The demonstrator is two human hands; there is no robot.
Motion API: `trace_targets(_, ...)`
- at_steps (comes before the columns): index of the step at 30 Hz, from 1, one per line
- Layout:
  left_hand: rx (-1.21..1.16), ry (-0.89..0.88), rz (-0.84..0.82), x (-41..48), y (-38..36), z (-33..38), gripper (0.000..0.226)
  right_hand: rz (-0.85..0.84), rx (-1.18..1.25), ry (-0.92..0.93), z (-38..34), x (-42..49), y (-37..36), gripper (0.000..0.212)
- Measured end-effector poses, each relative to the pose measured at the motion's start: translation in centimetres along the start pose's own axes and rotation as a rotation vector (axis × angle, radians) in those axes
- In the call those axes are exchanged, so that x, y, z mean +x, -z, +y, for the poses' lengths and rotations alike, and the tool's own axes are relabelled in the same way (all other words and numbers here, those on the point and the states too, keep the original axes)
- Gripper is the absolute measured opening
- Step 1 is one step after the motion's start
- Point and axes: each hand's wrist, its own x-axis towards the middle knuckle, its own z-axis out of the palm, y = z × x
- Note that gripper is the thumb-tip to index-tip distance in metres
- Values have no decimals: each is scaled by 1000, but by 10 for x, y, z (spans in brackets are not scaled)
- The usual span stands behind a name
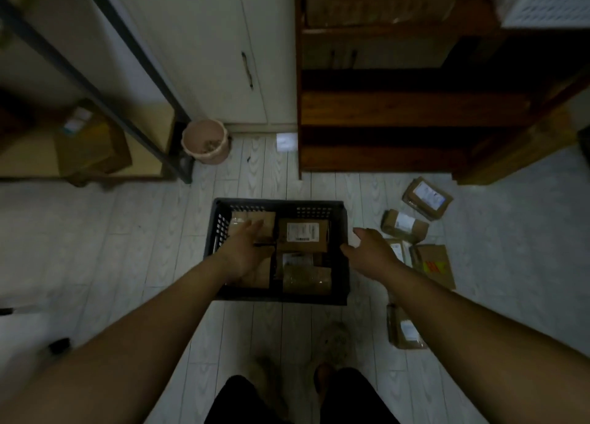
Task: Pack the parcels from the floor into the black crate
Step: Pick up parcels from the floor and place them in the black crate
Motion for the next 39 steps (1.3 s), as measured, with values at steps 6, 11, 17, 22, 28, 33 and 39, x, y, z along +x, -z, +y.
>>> trace_targets(6,167,-193,36,-69,-5,58,56,144,2,-56,5,-96,47,64)
trace_targets(11,215,-248,25,-110,-22,96,74,273,-9,-68,27,-172,73,49)
trace_targets(17,261,-376,16,-149,-54,152,77,417,-30,-88,56,-240,110,64)
trace_targets(22,259,-400,-5,-161,-109,209,77,461,-61,-84,107,-279,156,62)
trace_targets(28,226,-355,18,-161,-208,283,74,421,-139,-84,204,-317,225,67)
trace_targets(33,157,-304,19,-161,-275,315,71,397,-137,-83,272,-324,270,68)
trace_targets(39,317,-262,-15,-141,-289,312,76,309,-94,-86,292,-286,286,69)
